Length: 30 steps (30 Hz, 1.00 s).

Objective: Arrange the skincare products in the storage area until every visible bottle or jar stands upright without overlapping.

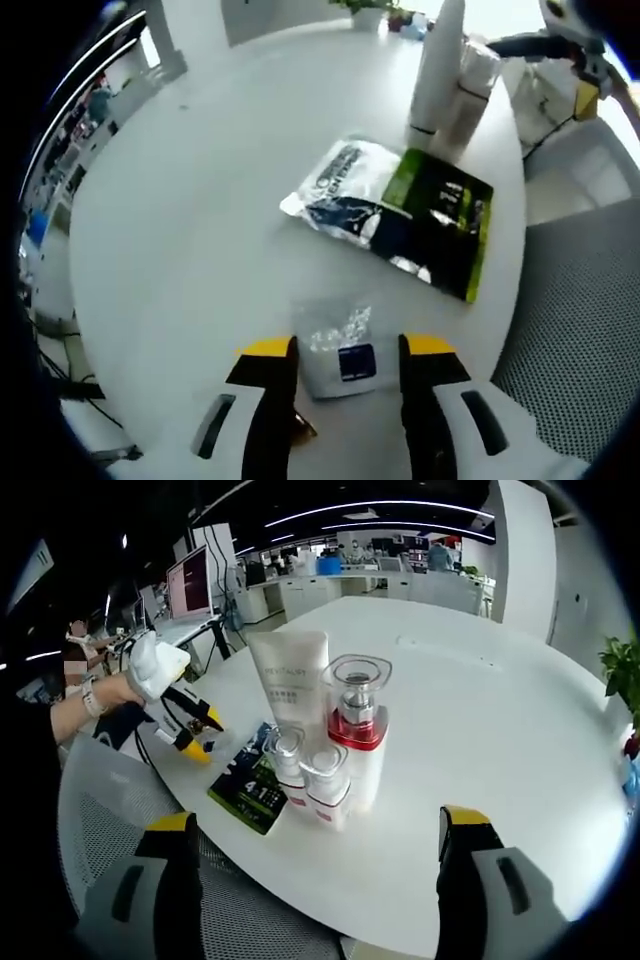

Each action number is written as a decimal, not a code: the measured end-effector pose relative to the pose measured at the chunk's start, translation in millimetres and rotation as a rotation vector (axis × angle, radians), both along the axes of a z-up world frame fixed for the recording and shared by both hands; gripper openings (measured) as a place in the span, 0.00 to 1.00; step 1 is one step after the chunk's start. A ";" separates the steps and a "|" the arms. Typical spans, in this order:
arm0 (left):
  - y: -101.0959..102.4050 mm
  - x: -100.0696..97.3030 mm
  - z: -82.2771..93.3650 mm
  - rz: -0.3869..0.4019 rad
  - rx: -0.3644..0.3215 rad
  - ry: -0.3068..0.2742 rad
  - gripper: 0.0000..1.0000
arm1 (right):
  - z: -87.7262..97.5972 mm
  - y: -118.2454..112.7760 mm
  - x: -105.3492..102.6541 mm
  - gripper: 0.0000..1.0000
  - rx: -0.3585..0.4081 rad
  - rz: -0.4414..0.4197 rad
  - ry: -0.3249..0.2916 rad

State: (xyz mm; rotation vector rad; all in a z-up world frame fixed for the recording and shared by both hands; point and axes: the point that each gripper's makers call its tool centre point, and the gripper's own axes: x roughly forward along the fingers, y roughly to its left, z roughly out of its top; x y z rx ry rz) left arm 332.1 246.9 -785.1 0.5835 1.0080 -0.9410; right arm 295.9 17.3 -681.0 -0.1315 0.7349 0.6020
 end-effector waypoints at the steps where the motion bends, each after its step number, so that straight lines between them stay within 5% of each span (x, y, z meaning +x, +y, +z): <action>1: 0.5 -0.3 -0.2 0.005 0.001 0.002 0.38 | 0.0 -0.1 -0.1 0.99 0.001 -0.001 0.000; 30: -21.0 -28.3 0.9 -0.400 0.105 -0.031 0.37 | -1.3 -1.4 -4.3 0.99 0.005 -0.005 0.005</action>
